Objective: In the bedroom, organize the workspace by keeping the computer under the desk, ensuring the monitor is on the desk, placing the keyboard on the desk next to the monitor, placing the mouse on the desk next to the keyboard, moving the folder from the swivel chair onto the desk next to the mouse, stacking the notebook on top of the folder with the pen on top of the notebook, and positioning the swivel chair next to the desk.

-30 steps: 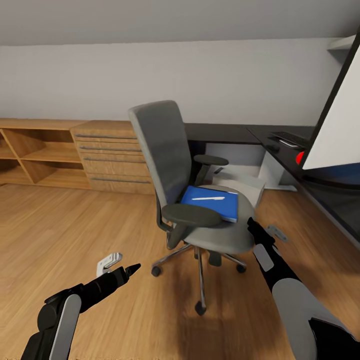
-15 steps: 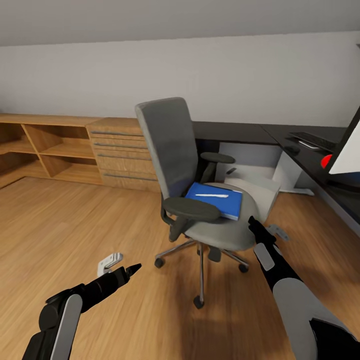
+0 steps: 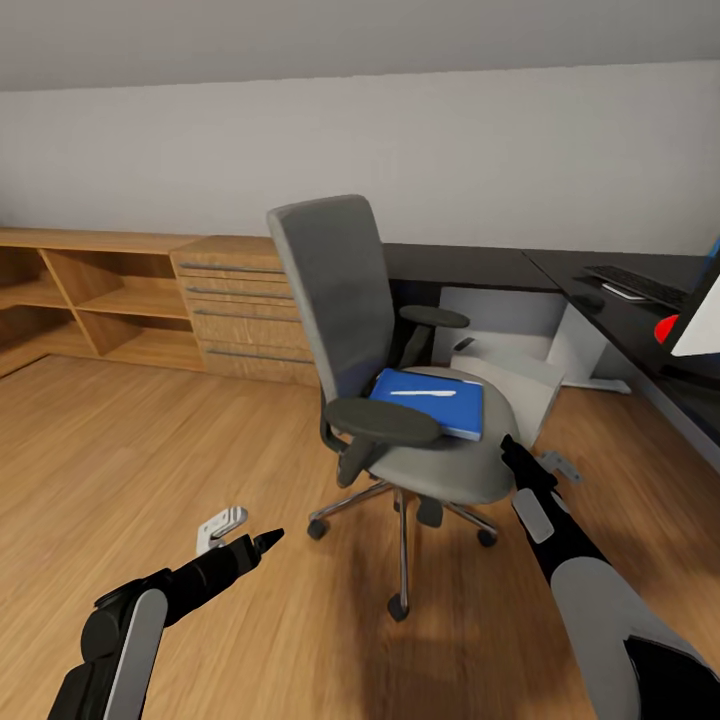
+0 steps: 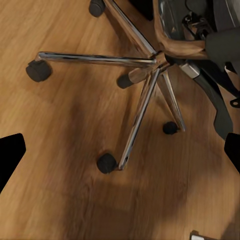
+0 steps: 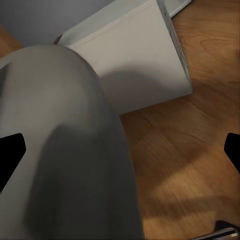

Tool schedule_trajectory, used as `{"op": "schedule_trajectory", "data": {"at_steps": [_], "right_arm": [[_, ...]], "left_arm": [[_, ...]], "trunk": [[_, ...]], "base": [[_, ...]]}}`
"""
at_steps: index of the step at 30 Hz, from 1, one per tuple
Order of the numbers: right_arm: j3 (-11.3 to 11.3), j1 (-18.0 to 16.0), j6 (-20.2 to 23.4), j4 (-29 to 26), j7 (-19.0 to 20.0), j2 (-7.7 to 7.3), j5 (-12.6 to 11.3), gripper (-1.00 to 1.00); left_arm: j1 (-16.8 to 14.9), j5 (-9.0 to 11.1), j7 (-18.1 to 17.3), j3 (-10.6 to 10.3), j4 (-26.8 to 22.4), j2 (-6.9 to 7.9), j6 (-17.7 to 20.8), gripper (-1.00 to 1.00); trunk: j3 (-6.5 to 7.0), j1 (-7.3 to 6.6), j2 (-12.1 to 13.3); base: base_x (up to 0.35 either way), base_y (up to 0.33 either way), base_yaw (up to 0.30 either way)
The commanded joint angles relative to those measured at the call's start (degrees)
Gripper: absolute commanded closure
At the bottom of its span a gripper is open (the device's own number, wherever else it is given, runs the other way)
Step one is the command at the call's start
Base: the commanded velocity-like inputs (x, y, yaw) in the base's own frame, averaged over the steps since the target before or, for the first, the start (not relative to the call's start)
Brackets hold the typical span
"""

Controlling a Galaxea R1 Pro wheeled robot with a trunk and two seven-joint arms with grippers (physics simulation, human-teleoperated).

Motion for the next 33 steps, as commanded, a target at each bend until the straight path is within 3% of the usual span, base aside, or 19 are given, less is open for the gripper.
{"op": "schedule_trajectory", "data": {"at_steps": [1,14,25,33], "right_arm": [[0.2,0.0,-0.2,2.3,-0.1,-0.02,-0.9,-1.0],[0.2,0.0,-0.3,2.3,-0.1,-0.1,-0.9,-1.0],[0.2,0.0,-0.3,2.3,-0.1,-0.12,-0.9,-1.0],[0.2,0.0,-0.3,2.3,-0.1,-0.12,-0.9,-1.0]], "left_arm": [[-0.1,-0.4,-0.6,0.2,0.0,-0.07,0.3,-1.0],[-0.1,-0.5,-0.7,-0.1,0.0,-0.12,0.2,-1.0],[-0.1,-0.5,-0.7,-2.6,0.0,-0.07,0.2,-1.0],[-0.1,-0.5,-0.7,-2.7,0.0,0.01,0.2,-1.0]], "trunk": [[-0.05,0.01,0.0],[-0.05,0.01,0.0],[2.38,-0.28,0.1],[2.38,-0.28,0.1]], "base": [[0.082,-0.005,0.0],[0.028,-0.008,0.0],[0.0,0.0,0.0],[0.0,0.0,0.0]]}}
